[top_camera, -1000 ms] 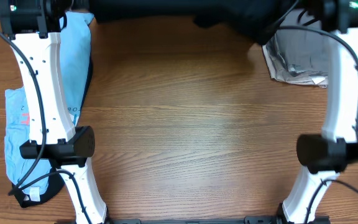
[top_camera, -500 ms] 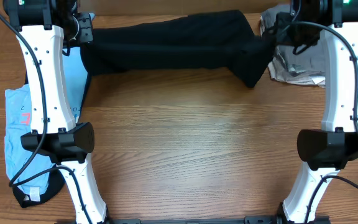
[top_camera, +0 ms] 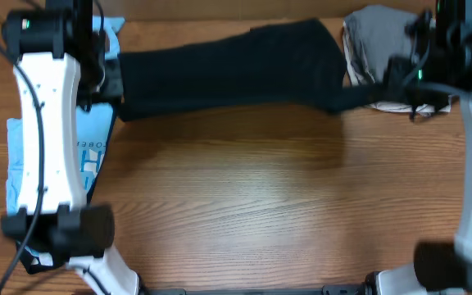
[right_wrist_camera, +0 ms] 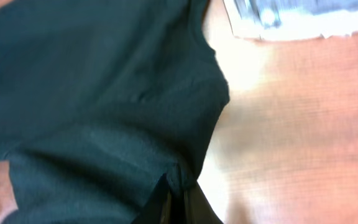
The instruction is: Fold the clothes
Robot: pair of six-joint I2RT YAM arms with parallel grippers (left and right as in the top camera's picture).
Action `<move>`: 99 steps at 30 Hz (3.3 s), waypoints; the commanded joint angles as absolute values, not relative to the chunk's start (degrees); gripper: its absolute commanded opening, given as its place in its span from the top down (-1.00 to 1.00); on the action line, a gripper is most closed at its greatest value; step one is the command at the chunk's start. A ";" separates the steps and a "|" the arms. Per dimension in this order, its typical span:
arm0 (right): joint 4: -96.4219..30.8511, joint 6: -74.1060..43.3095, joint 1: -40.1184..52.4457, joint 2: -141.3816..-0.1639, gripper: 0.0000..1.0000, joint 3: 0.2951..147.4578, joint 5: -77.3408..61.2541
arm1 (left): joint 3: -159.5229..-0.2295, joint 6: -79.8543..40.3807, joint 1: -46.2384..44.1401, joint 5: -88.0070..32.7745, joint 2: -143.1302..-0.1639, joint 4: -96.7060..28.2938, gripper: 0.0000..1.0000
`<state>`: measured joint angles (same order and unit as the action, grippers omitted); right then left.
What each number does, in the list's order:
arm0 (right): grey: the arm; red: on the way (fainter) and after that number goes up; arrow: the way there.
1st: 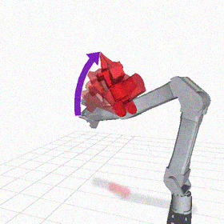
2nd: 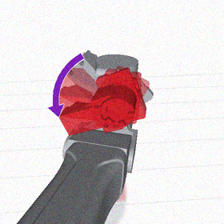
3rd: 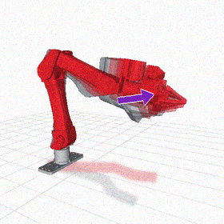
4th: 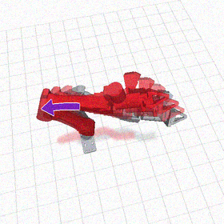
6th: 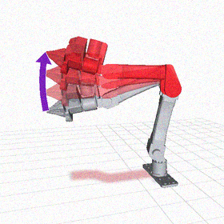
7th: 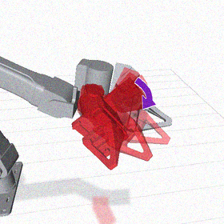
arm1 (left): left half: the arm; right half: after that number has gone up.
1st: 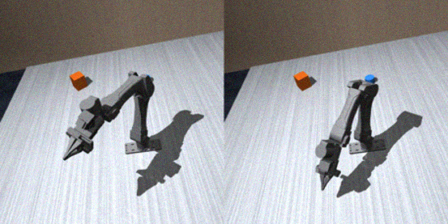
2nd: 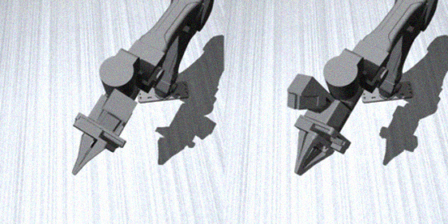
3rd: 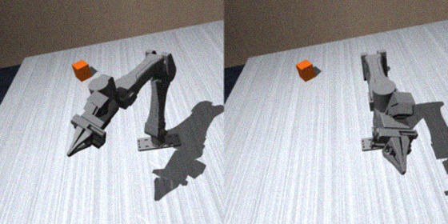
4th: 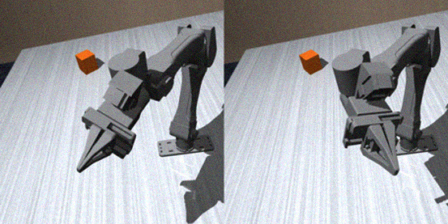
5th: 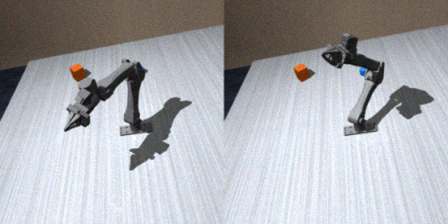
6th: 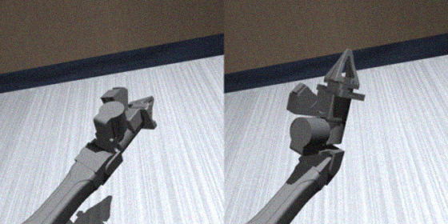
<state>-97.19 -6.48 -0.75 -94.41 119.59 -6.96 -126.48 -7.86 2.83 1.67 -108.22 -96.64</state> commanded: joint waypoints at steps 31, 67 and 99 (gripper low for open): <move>-80.53 -16.29 -1.52 -71.29 0.92 68.58 -7.79 | -68.34 -22.24 1.85 4.19 -83.64 -74.74 0.92; -47.09 -9.80 -1.19 -97.14 0.92 68.58 -10.15 | -64.62 -24.88 1.85 7.46 -99.46 -43.46 0.91; -82.06 0.08 0.73 -102.56 -0.55 115.31 -9.96 | -106.61 -5.72 1.76 -4.34 -102.74 -60.77 -0.66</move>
<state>-80.12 -2.59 -0.60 -103.33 110.13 -9.65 -103.24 -8.29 1.85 -3.31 -101.93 -61.41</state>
